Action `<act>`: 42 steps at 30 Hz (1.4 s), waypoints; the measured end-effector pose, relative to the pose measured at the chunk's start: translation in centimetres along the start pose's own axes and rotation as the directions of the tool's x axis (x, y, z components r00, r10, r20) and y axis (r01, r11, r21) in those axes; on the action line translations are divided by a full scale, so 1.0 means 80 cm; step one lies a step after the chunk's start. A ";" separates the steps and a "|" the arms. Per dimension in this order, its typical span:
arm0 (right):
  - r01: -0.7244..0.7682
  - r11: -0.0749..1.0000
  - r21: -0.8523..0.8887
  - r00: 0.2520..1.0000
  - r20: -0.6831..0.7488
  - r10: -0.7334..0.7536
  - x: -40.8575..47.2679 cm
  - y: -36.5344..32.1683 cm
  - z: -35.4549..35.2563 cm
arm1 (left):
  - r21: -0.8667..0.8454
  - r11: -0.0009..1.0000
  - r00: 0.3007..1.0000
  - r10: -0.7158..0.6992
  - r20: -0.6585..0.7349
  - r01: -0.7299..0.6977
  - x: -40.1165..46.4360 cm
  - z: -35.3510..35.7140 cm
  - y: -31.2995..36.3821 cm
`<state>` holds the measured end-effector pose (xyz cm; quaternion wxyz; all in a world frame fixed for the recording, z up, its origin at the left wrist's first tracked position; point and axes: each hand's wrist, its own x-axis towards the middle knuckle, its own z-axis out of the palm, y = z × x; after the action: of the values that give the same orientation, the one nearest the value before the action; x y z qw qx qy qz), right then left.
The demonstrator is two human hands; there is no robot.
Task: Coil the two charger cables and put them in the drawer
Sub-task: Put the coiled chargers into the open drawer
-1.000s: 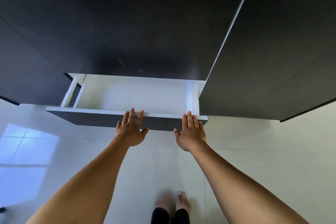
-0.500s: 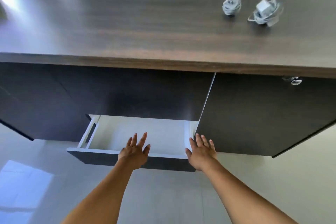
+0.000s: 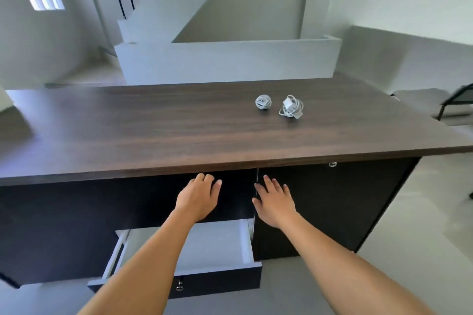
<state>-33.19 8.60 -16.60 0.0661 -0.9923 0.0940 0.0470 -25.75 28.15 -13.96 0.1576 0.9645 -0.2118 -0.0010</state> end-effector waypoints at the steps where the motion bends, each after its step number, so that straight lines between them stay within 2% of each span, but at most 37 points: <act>1: 0.006 1.000 0.012 0.998 -0.057 -0.005 -0.003 0.007 -0.010 | 0.016 0.999 0.998 0.053 -0.039 -0.052 0.008 -0.012 0.010; 4: 0.008 1.000 -0.003 0.974 -0.225 -0.009 -0.010 0.028 -0.037 | 0.050 0.983 0.980 0.179 -0.091 -0.175 0.031 -0.045 0.039; 8: -0.012 1.000 -0.009 0.943 -0.333 0.008 -0.006 0.055 -0.074 | 0.084 0.970 0.970 0.234 -0.068 -0.228 0.071 -0.072 0.072; 12: -0.039 0.999 0.024 0.922 -0.385 0.045 0.014 0.085 -0.122 | 0.104 0.967 0.972 0.235 -0.012 -0.232 0.112 -0.088 0.096; 16: -0.120 0.988 0.098 0.919 -0.367 0.147 0.042 0.107 -0.167 | 0.111 0.966 0.972 0.231 0.046 -0.235 0.145 -0.102 0.102; 22: -0.222 0.911 0.348 0.912 -0.256 0.320 0.079 0.131 -0.202 | 0.097 0.973 0.977 0.202 0.075 -0.209 0.189 -0.106 0.092; 29: -0.381 0.648 0.659 0.869 0.016 0.495 0.169 0.171 -0.223 | 0.066 0.987 0.987 0.141 0.080 -0.147 0.271 -0.092 0.092; 35: -0.525 0.506 0.685 0.823 0.256 0.507 0.259 0.200 -0.234 | 0.016 0.999 0.993 0.048 0.105 -0.050 0.350 -0.078 0.115; 40: -0.570 0.511 0.643 0.810 0.338 0.479 0.313 0.209 -0.241 | -0.045 0.999 0.991 0.002 0.136 0.004 0.405 -0.060 0.138; 42: -0.567 0.552 0.612 0.821 0.360 0.444 0.328 0.211 -0.243 | -0.060 0.998 0.988 -0.011 0.157 0.020 0.422 -0.053 0.149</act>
<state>-9.17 -15.25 -2.29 0.4248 -0.8146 0.3805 0.1062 0.45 5.39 -4.16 0.1701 0.9578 -0.2159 -0.0846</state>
